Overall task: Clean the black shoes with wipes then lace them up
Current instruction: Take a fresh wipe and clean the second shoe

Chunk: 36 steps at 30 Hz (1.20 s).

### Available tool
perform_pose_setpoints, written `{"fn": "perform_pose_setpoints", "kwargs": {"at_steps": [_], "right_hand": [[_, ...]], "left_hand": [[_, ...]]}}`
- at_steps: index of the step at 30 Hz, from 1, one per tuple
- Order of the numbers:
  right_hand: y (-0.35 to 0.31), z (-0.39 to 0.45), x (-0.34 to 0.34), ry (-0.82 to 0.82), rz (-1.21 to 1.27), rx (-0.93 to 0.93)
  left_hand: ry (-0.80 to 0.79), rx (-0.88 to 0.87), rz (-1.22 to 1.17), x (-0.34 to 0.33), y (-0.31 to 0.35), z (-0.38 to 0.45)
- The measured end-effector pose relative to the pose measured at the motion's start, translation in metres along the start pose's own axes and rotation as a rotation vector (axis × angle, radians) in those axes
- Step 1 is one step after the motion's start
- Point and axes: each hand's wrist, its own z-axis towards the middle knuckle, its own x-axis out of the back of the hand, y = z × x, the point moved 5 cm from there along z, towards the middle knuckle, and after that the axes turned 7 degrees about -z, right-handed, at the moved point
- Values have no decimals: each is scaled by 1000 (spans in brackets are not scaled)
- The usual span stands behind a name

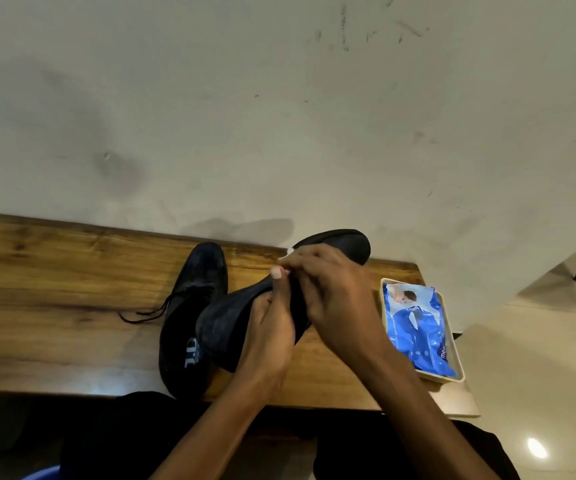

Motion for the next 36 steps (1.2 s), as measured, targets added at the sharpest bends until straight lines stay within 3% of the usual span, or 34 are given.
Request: {"fn": "perform_pose_setpoints", "kwargs": {"at_steps": [3,7,10,15,20,23,28,33,36], "right_hand": [[-7,-4,-3,-66,17,70],[45,9,3,2,-47,-87],[30,-1,2,29,-20,-87],[6,-25,1,4,148,7],[48,-32,-10,74,252,-264],[27,-42,-11,121,283,-239],[6,-46,-18,85,189,-95],[46,-34,-21,161,251,-297],[30,-50,-27,144,258,-282]], "left_hand": [[-10,-1,84,1,-5,2],[-42,-43,183,2,-9,-1],[-39,-60,209,0,-5,-2],[-30,8,-65,1,-5,0],[-12,148,-495,5,1,5],[1,199,-655,6,4,7],[90,248,-820,12,5,8],[79,216,-920,10,-1,14],[100,218,-963,13,-9,21]]}}
